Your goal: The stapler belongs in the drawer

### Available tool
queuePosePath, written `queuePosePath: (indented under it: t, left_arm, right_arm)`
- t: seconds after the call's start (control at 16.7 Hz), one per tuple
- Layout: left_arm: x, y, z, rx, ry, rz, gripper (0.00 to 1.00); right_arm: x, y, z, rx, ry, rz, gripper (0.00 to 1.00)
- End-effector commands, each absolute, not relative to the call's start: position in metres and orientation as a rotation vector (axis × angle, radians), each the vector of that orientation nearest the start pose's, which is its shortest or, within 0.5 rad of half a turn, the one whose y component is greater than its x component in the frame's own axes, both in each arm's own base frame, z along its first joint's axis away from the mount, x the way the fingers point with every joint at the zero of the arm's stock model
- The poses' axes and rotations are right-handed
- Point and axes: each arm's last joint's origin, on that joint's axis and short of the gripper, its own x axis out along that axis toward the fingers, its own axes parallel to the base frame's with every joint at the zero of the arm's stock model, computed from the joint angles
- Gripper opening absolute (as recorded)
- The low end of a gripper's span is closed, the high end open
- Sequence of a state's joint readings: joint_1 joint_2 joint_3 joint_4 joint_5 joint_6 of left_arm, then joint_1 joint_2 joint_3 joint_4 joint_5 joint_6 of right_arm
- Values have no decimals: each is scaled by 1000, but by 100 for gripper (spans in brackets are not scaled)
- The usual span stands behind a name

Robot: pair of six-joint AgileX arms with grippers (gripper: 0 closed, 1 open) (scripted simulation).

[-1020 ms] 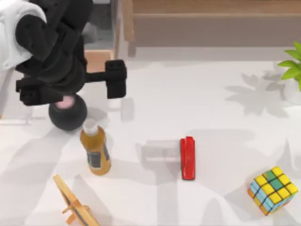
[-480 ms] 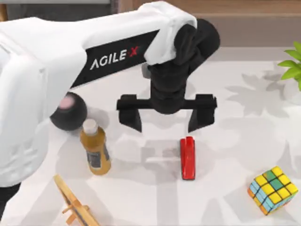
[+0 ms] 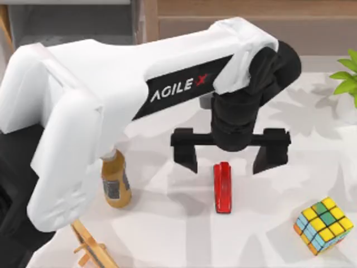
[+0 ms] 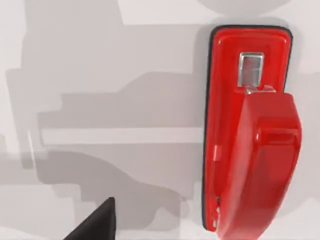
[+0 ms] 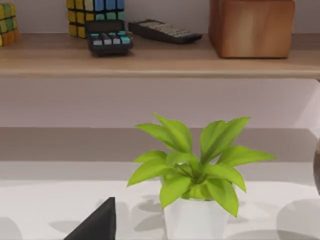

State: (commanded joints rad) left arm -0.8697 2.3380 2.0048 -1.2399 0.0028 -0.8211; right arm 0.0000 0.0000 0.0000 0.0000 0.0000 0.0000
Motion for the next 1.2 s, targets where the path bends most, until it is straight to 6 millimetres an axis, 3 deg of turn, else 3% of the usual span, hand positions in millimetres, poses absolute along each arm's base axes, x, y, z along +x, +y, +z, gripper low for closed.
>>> queuePosePath:
  t: [0.24, 0.6, 0.84, 1.2]
  left_arm:
    - [302, -347, 162, 31, 1570, -26, 100]
    - [301, -348, 119, 31, 1570, -28, 100]
    - [301, -348, 118, 32, 1571, -27, 100]
    - [301, -348, 118, 32, 1571, -27, 55]
  right_arm:
    - [106, -1, 160, 0, 0, 0, 100]
    - [106, -1, 160, 0, 0, 0, 100]
    - [106, -1, 160, 0, 0, 0, 100]
    - [106, -1, 160, 0, 0, 0, 100]
